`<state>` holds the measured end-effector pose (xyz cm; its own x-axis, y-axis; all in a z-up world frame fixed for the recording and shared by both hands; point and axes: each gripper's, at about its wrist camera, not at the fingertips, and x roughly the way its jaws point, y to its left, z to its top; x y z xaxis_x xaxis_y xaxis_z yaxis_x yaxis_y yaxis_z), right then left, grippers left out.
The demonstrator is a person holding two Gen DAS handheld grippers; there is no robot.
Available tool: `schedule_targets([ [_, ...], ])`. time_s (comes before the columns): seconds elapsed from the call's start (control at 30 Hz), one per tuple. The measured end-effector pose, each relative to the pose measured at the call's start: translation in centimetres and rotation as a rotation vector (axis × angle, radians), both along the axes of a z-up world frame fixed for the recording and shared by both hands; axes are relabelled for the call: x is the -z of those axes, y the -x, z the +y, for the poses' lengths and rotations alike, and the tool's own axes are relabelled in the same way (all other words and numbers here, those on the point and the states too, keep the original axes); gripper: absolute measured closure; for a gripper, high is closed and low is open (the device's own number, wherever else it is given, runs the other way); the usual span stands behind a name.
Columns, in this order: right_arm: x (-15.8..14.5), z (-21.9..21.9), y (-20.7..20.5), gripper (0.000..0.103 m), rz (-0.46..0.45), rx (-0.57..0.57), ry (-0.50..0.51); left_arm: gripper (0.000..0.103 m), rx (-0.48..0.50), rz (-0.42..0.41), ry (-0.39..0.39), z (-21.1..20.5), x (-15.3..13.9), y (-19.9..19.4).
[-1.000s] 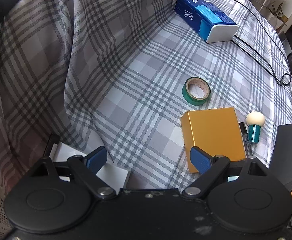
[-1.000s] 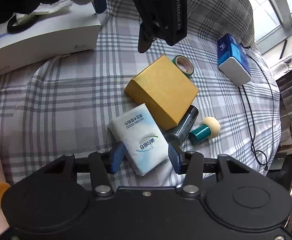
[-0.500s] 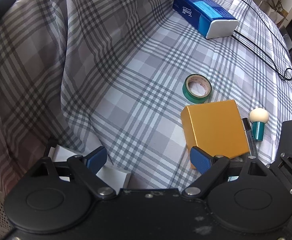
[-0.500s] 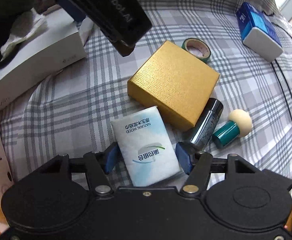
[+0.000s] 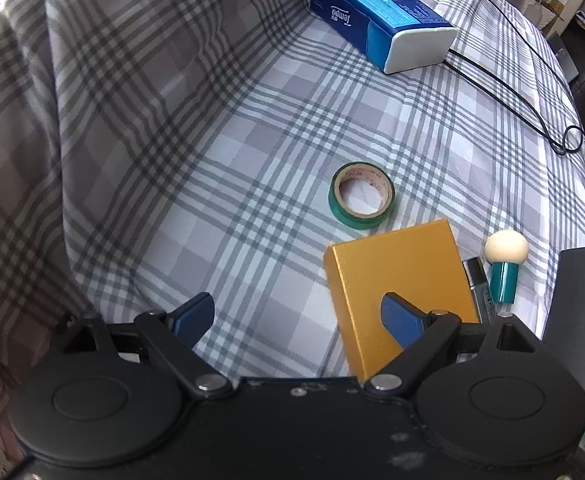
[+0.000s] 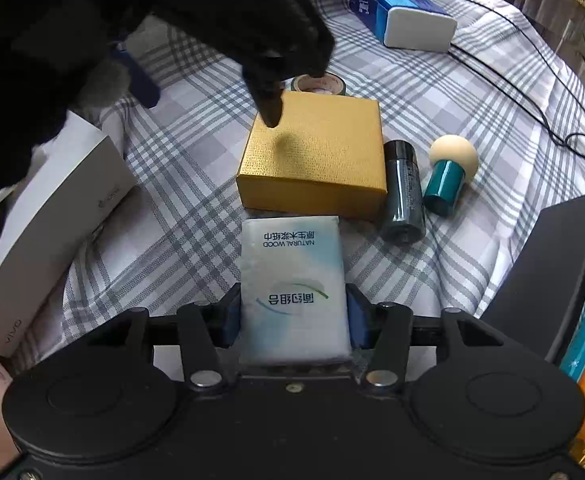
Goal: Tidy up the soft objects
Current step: 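Lower right tool onto the white tissue pack and close it, then grasp the green tape roll with left tool while right tool lifts the tissue pack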
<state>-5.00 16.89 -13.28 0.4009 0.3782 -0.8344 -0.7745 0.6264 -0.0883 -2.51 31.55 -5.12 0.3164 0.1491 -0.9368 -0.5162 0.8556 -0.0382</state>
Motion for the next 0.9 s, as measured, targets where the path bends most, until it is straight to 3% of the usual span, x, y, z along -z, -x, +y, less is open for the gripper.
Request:
schedule_targets([
  [0.1,0.1,-0.4,-0.2,0.051,0.001,0.006,-0.033,0.013,0.004,-0.005,-0.017,0.6,-0.1,-2.6],
  [0.23,0.0,-0.8,-0.1,0.051,0.008,0.018,-0.059,0.013,0.013,0.009,0.051,1.8,0.9,-6.2],
  [0.4,-0.1,-1.0,0.4,0.051,0.009,0.025,-0.069,0.015,0.064,0.051,-0.022,1.0,2.5,-9.4],
  [0.47,-0.1,-1.0,0.3,0.051,0.015,0.026,-0.073,0.019,0.071,0.049,-0.010,1.0,2.9,-10.0],
  [0.6,-0.2,-1.1,-0.1,0.051,0.025,0.031,-0.081,0.049,0.094,0.046,0.034,1.2,3.9,-10.5],
  [0.67,-0.1,-1.2,-0.1,0.051,0.025,0.033,-0.085,0.059,0.114,0.016,0.024,1.0,3.8,-10.3],
  [0.9,-0.6,-1.7,0.0,0.052,0.033,0.033,-0.124,0.059,0.078,-0.015,0.000,1.4,1.7,-8.5],
])
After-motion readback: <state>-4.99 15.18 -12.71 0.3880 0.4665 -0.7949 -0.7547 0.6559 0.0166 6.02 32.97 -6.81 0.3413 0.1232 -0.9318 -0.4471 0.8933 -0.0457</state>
